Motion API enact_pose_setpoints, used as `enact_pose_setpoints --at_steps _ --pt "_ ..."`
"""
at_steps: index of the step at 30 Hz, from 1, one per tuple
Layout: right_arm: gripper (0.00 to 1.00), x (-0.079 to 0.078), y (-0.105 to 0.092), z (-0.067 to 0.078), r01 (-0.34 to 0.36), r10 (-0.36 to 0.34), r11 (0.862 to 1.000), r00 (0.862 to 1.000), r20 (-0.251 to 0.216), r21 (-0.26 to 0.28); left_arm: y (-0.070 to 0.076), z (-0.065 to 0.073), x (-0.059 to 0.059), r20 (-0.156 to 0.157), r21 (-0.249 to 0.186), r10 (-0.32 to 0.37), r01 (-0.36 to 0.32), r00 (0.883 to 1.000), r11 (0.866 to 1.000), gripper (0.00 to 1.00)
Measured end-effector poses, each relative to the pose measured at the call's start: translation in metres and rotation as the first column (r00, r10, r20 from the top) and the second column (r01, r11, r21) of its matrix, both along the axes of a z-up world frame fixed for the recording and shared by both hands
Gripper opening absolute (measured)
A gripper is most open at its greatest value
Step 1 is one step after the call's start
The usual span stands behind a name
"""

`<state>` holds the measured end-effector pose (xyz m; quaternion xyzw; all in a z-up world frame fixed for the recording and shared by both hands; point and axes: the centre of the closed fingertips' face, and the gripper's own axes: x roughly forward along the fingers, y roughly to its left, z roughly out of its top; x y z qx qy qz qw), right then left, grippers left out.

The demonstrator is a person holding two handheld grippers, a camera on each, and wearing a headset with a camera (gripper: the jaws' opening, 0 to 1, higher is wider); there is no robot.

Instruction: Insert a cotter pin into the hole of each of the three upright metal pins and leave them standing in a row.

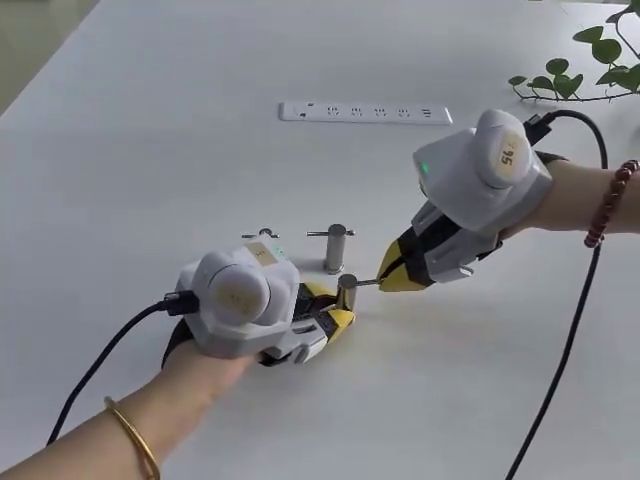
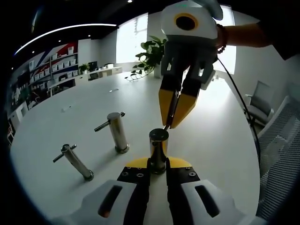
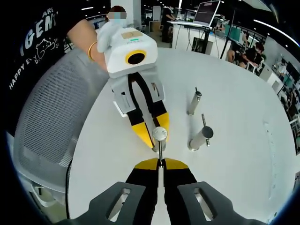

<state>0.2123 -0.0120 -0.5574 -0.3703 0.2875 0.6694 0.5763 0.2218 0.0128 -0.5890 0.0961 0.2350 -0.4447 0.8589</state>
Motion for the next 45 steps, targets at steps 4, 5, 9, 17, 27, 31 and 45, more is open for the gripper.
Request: enact_pose_setpoints --at_steps 4,5,9,17,27,31,45 --pt "0.0 0.0 0.003 -0.001 0.002 -0.002 1.0 1.0 -0.002 0.004 0.0 0.0 0.0 -0.004 -0.002 0.005 -0.005 1.0 1.0 0.11" --pt "0.0 0.0 0.003 -0.002 0.003 -0.003 1.0 1.0 -0.001 0.005 0.0 0.0 0.0 -0.004 -0.002 0.006 -0.006 1.0 1.0 0.11" --pt "0.0 0.0 0.007 -0.002 0.023 -0.023 1.0 1.0 -0.011 0.016 0.0 0.0 0.0 -0.007 -0.006 0.008 -0.008 1.0 1.0 0.11" --pt "0.0 0.003 0.011 -0.002 0.041 -0.04 0.999 0.999 -0.022 0.019 -0.001 0.0 0.0 -0.016 -0.017 0.018 -0.019 1.0 1.0 0.11" --pt "0.1 0.007 0.01 0.002 0.103 -0.102 0.995 0.994 -0.044 0.017 -0.001 0.0 0.0 -0.019 -0.02 0.021 -0.021 1.0 1.0 0.11" --pt "0.09 0.003 0.006 0.005 0.098 -0.098 0.995 0.994 -0.044 0.009 -0.001 -0.001 0.0 -0.022 -0.023 0.023 -0.024 0.999 0.999 0.11" --pt "0.0 0.0 0.009 0.007 0.094 -0.093 0.995 0.995 -0.047 0.017 0.0 -0.002 0.0 -0.044 -0.033 0.036 -0.038 0.998 0.999 0.11"
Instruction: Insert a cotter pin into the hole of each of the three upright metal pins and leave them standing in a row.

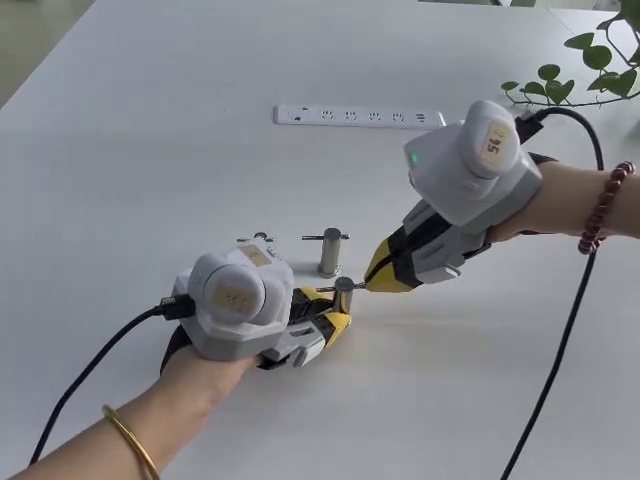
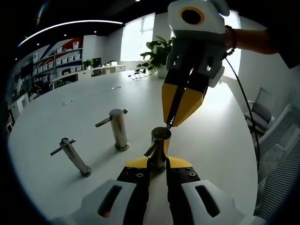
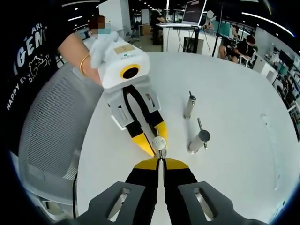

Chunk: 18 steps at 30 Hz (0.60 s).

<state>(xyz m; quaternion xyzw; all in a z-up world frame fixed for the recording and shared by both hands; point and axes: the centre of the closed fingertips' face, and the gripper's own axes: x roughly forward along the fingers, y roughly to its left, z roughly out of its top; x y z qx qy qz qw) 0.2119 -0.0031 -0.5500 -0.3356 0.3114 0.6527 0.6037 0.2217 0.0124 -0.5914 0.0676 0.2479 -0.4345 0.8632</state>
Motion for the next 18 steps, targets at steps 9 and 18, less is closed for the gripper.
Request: enact_pose_setpoints --at_steps 9,18 --pt "0.0 -0.002 0.004 -0.0002 -0.011 0.011 1.0 1.0 -0.002 -0.001 0.0007 -0.0026 0.0003 -0.013 -0.001 0.004 -0.004 1.0 1.0 0.11" --pt "0.0 -0.0019 0.0056 -0.0008 -0.012 0.012 1.0 1.0 0.0 -0.001 0.0002 -0.004 0.0005 -0.017 -0.002 0.001 -0.001 1.0 1.0 0.11"
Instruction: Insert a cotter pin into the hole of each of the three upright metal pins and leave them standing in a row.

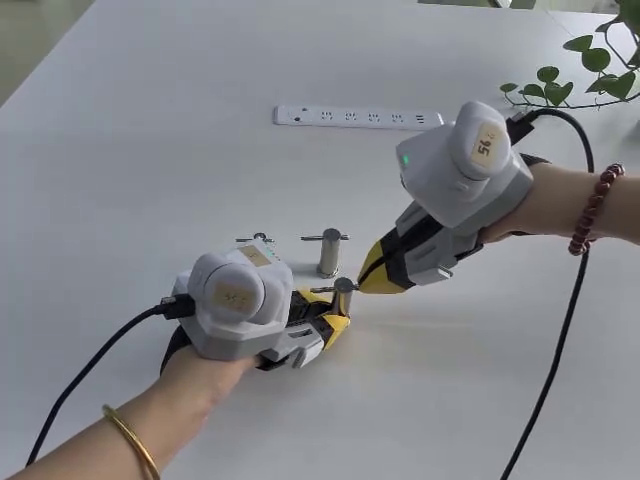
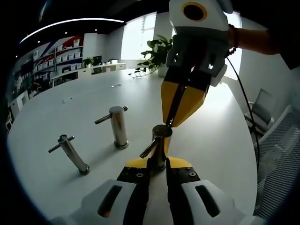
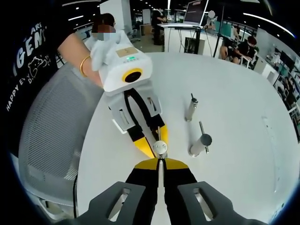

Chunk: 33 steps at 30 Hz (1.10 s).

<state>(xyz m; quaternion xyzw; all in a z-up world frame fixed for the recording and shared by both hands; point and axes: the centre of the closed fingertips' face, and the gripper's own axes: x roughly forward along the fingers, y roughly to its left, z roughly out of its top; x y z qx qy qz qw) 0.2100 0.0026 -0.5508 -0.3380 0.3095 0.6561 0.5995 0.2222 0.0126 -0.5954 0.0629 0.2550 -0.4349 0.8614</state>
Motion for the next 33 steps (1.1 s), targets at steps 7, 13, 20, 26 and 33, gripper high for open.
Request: enact_pose_setpoints --at_steps 7,13,20,26,33 --pt "0.0 0.001 0.0 0.0 0.02 -0.02 1.0 1.0 -0.009 0.002 -0.001 -0.001 0.0 0.01 0.015 0.0 0.0 1.0 1.0 0.11" --pt "0.1 0.002 0.002 0.0 0.04 -0.04 0.999 0.999 -0.009 0.009 0.002 0.0 0.001 0.013 0.024 0.009 -0.01 1.0 1.0 0.19" --pt "0.16 0.001 0.009 0.001 0.059 -0.059 0.998 0.998 -0.012 0.021 0.009 0.005 -0.001 0.01 0.026 0.023 -0.024 1.0 0.999 0.28" --pt "0.19 0.001 0.017 -0.003 0.088 -0.088 0.996 0.996 -0.009 0.031 0.016 0.012 -0.002 0.012 0.018 0.038 -0.038 0.999 0.999 0.35" --pt "0.17 0.001 0.021 -0.008 0.088 -0.088 0.996 0.996 0.007 0.018 0.021 0.016 -0.003 0.012 0.017 0.059 -0.059 0.998 0.998 0.39"
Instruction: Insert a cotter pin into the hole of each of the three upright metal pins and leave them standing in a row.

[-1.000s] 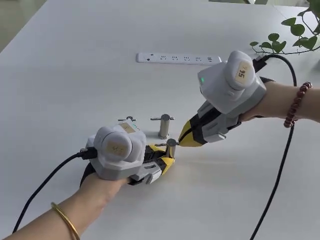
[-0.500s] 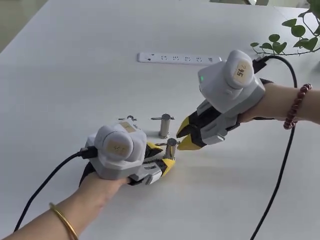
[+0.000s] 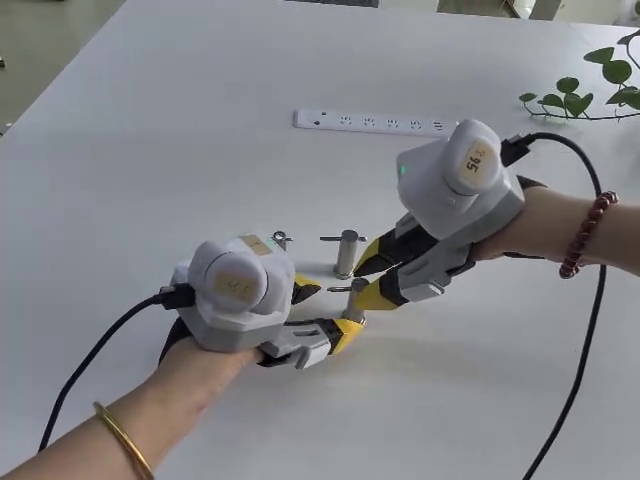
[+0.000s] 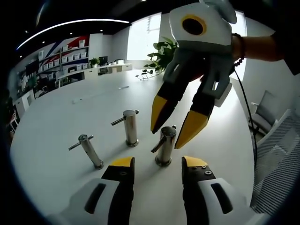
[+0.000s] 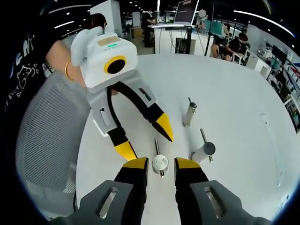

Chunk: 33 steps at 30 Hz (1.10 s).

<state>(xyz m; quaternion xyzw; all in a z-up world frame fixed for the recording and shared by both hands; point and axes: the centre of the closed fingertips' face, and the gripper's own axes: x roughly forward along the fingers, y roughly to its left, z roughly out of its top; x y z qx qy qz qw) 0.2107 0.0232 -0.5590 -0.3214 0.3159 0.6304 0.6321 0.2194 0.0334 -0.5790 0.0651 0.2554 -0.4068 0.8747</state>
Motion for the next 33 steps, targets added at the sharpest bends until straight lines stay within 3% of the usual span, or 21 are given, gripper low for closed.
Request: enact_pose_setpoints --at_steps 28,33 --pt "0.09 0.001 0.006 -0.012 0.02 -0.02 1.0 1.0 -0.013 0.004 0.018 0.028 -0.011 0.024 -0.043 0.013 -0.012 1.0 0.999 0.47" --pt "0.09 0.0 0.004 -0.012 -0.008 0.008 1.0 1.0 -0.012 -0.002 0.026 0.034 -0.01 0.046 -0.038 0.031 -0.029 0.998 0.999 0.5"
